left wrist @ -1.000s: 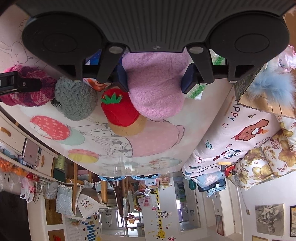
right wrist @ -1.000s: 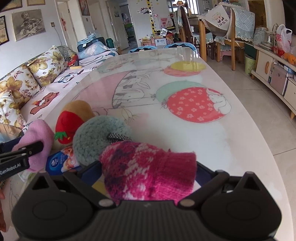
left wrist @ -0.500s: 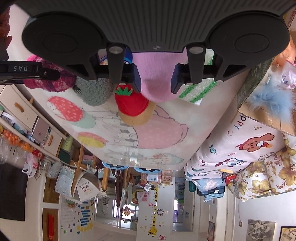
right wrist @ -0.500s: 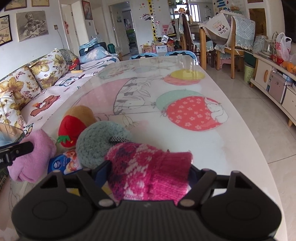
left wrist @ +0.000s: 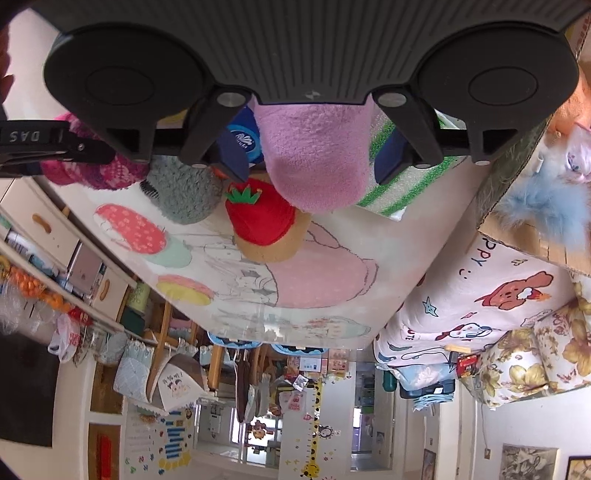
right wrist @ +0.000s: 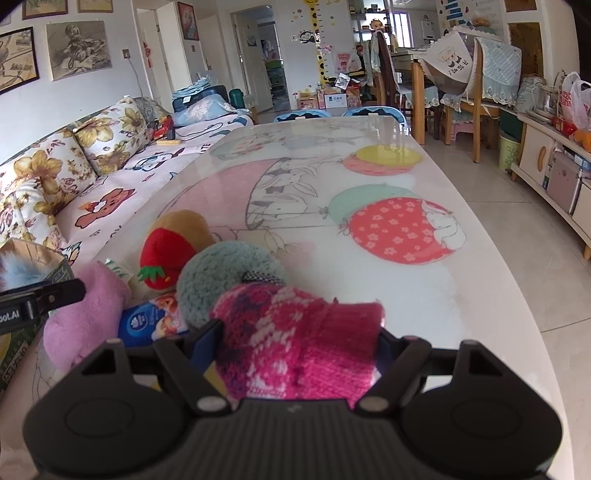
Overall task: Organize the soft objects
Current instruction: 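Grasp the pink knit hat with the left gripper while the right grasps the pink-magenta mitten, then carry the hat and mitten to the cardboard box and open both grippers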
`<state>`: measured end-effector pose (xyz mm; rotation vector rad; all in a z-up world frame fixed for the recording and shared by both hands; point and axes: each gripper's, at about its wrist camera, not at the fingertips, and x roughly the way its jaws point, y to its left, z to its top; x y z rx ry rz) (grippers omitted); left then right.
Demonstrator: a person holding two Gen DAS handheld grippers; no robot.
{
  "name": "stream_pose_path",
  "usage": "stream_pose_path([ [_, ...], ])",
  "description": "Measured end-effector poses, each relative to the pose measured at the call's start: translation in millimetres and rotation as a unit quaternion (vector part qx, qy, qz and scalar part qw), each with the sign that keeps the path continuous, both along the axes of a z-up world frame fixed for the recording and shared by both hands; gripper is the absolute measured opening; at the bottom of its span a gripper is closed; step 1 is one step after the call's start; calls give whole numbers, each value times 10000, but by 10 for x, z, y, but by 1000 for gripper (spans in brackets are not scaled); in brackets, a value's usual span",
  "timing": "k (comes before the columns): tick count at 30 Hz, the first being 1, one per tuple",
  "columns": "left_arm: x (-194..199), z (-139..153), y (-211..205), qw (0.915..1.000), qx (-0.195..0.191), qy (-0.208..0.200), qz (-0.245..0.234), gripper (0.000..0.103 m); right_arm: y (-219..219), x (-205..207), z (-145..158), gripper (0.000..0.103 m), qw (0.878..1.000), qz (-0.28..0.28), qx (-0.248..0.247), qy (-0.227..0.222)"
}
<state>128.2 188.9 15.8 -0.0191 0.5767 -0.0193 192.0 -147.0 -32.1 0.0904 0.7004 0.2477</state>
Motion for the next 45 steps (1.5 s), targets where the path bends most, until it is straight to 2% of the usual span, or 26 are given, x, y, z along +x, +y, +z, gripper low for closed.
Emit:
stream_pose_path([
  [7, 191, -177, -30, 9993, 150, 345, 63, 98, 71, 22, -90, 83, 9995, 164, -210, 149],
  [8, 209, -192, -43, 9991, 165, 380, 50, 91, 82, 28, -101, 85, 9995, 174, -239, 149],
  [11, 217, -209, -50, 9987, 310, 393, 101, 83, 113, 49, -122, 92, 9992, 203, -288, 161],
  [14, 197, -194, -59, 9985, 376, 386, 88, 76, 128, 60, -148, 93, 9992, 176, -332, 169],
  [20, 90, -156, 6, 9989, 255, 373, 123, 72, 116, 45, -143, 85, 9991, 93, -394, 129],
  [31, -143, 88, 78, 9997, -123, -23, 207, 72, 144, -66, 49, 80, 9990, 119, -392, -156],
  [38, -425, 328, 10, 9988, -252, -395, 159, 73, 197, -203, 337, 80, 9980, 236, -176, -553],
  [45, -632, 515, -26, 9976, -313, -603, 107, 73, 231, -358, 629, 80, 9944, 416, 105, -967],
])
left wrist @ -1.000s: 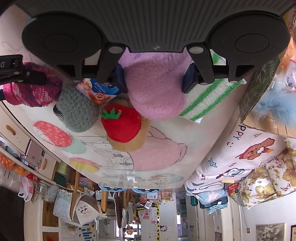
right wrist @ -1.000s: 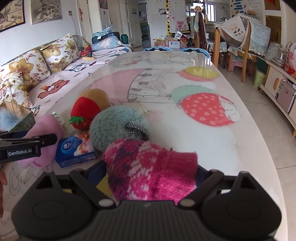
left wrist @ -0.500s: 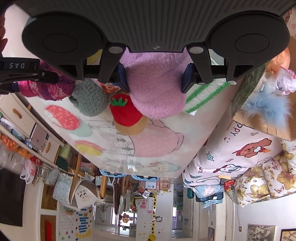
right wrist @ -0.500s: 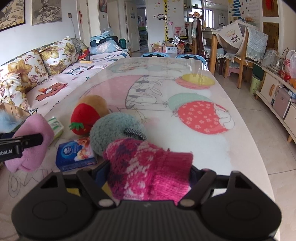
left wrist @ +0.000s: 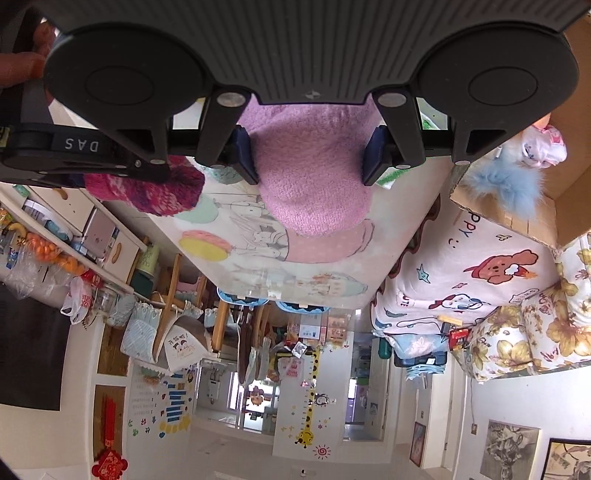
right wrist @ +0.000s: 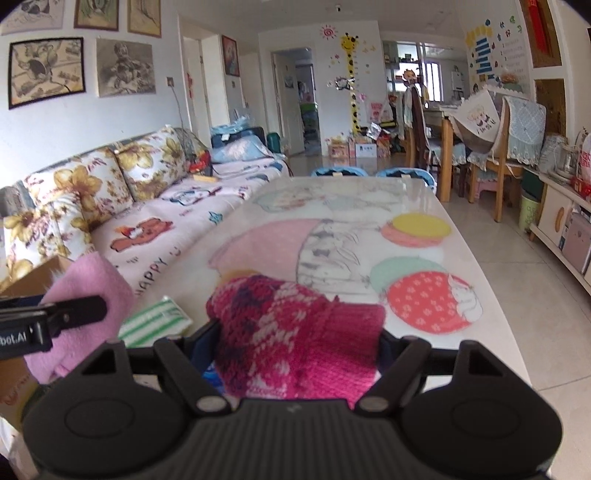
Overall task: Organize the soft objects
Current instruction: 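Carry the hat and mitten to the cardboard box and open both grippers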
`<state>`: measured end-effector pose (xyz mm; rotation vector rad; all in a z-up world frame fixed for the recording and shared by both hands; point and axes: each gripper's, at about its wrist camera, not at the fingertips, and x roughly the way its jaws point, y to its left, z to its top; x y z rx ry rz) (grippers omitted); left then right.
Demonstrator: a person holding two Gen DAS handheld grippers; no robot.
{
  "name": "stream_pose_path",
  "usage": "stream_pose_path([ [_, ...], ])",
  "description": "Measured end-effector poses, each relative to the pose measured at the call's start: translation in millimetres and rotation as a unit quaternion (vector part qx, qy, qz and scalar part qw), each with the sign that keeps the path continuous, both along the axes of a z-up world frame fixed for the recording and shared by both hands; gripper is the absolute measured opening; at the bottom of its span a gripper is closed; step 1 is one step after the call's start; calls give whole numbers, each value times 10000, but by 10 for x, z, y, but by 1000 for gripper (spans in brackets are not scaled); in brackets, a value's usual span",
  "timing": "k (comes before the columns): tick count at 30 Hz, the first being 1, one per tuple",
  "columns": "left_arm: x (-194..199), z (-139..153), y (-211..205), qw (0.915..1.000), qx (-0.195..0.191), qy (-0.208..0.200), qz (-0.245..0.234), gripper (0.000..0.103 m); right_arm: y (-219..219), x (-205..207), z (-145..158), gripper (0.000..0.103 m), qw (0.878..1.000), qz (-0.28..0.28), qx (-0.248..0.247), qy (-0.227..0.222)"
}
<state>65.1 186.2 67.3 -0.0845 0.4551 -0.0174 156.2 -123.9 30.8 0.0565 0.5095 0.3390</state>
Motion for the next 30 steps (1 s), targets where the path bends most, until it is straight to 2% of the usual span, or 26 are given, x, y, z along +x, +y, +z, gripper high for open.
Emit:
stream_pose_path([
  [15, -171, 115, 129, 9988, 210, -274, 353, 73, 227, -155, 279, 80, 9981, 474, 305, -261],
  [23, -184, 172, 319, 9963, 100, -398, 754, 74, 544, -152, 388, 80, 9949, 841, 428, -358],
  [30, -212, 200, 608, 9907, -90, -456, 1282, 74, 929, -162, 468, 80, 9904, 1227, 453, -442],
])
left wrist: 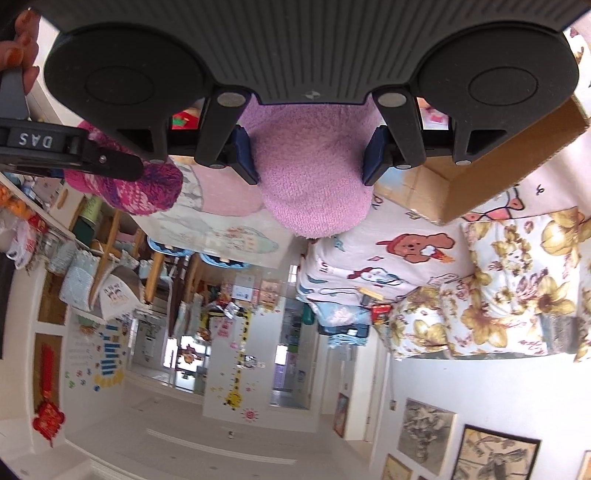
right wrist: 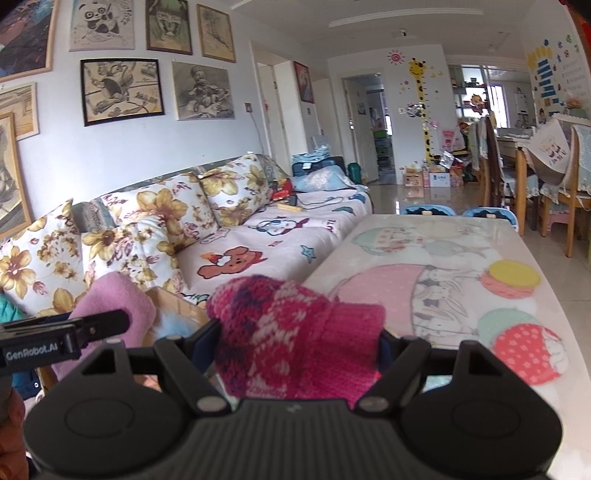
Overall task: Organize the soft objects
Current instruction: 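Carry the hat and mitten to the cardboard box and open both grippers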
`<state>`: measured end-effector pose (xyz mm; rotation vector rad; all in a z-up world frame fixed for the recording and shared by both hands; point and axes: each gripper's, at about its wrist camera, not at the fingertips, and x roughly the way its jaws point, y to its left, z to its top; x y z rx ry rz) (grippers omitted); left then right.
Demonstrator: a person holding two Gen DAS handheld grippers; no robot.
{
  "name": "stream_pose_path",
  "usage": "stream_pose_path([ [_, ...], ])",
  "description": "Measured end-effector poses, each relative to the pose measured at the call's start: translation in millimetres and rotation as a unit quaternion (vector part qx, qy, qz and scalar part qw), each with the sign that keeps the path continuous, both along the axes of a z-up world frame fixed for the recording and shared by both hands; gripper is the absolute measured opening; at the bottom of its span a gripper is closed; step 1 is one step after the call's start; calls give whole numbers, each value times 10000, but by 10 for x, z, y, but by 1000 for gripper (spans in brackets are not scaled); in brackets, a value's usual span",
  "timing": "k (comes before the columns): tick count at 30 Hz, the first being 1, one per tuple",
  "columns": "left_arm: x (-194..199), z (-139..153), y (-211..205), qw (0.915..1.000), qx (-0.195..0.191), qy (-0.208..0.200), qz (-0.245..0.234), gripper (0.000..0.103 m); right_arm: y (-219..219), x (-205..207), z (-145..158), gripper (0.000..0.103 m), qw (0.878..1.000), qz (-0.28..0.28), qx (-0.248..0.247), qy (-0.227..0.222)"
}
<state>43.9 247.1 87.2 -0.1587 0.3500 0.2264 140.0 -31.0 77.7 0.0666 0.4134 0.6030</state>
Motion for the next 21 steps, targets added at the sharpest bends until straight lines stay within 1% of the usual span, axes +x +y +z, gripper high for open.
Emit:
stream_pose_path([
  [6, -39, -2, 218, 9991, -90, 13, 421, 74, 436, -33, 8, 80, 9988, 449, -163, -125],
  [12, -47, -21, 407, 9970, -215, 102, 738, 74, 900, -14, -97, 80, 9959, 844, -318, -24],
  [18, -55, -44, 495, 9950, -253, 200, 948, 73, 1374, -72, -260, 80, 9892, 1354, -553, 116],
  [21, -87, -57, 536, 9939, -356, 253, 1014, 72, 1572, -121, -340, 80, 9846, 1602, -688, 131],
])
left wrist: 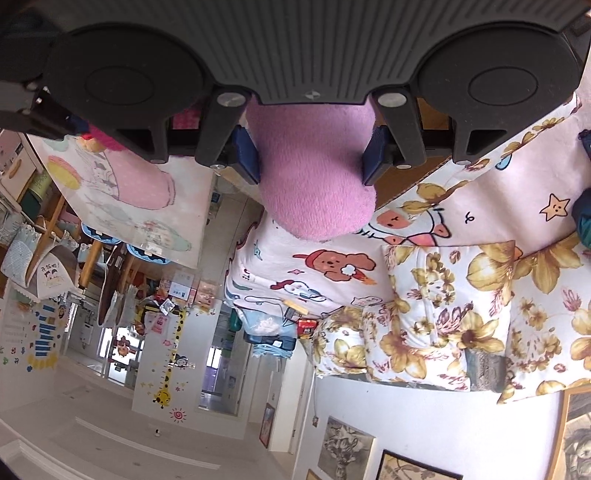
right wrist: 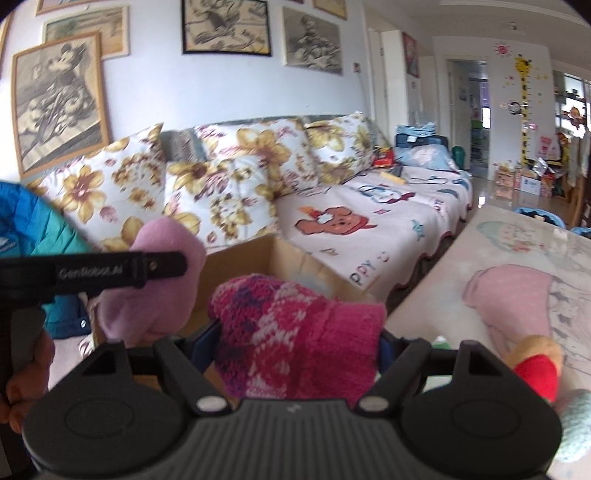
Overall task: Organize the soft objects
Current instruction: 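Carry the hat and mitten to the cardboard box and open both grippers, then move both grippers back to the table toward the tissue box and teal ball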
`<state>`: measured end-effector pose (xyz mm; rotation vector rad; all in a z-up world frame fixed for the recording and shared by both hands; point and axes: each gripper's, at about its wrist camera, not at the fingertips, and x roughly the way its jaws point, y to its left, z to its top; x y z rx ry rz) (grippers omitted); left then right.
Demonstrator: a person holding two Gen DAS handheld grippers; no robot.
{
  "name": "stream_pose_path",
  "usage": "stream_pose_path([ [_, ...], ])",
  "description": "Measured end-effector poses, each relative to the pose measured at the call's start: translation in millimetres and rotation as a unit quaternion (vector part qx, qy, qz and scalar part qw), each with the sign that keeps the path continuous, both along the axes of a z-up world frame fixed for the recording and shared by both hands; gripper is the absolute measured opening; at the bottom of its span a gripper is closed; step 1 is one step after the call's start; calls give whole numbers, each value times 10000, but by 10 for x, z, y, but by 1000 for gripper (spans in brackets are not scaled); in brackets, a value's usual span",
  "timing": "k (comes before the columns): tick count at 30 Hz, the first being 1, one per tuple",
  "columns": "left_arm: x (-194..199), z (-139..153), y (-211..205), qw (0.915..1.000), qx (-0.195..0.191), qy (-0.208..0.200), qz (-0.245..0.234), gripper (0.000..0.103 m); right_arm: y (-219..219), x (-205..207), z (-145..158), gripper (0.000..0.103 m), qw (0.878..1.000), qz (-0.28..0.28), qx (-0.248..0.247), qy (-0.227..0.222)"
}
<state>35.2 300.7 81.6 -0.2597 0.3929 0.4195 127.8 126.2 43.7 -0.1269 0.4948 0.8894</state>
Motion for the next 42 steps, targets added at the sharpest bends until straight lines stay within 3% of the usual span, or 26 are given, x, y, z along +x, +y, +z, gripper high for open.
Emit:
stream_pose_path([
  [4, -54, -19, -34, 9999, 7, 50, 93, 71, 224, -62, -110, 80, 9994, 271, -201, 12],
  [7, -76, -27, -38, 9999, -14, 36, 121, 61, 339, -79, -206, 81, 9982, 443, -378, 104],
  [14, -89, -17, -47, 9999, -66, 45, 119, 65, 566, -171, -381, 93, 9941, 863, -593, 274],
  [17, -106, 3, -66, 9999, -48, 24, 148, 69, 497, -241, -319, 97, 9942, 920, -551, 95],
  [22, -87, 25, -92, 10000, 4, -6, 85, 77, 215, -205, -167, 98, 9977, 565, -355, -103],
  [28, -48, 32, -193, 9998, 133, -4, -132, 85, -232, -25, -28, 98, 9993, -318, -165, -125],
  [35, -13, 28, -357, 9986, 298, 15, -441, 89, -814, 163, 87, 98, 9921, -1240, 155, -103],
  [42, 4, 22, -533, 9958, 518, 49, -752, 93, -1218, 162, 116, 98, 9862, -1626, 283, -123],
])
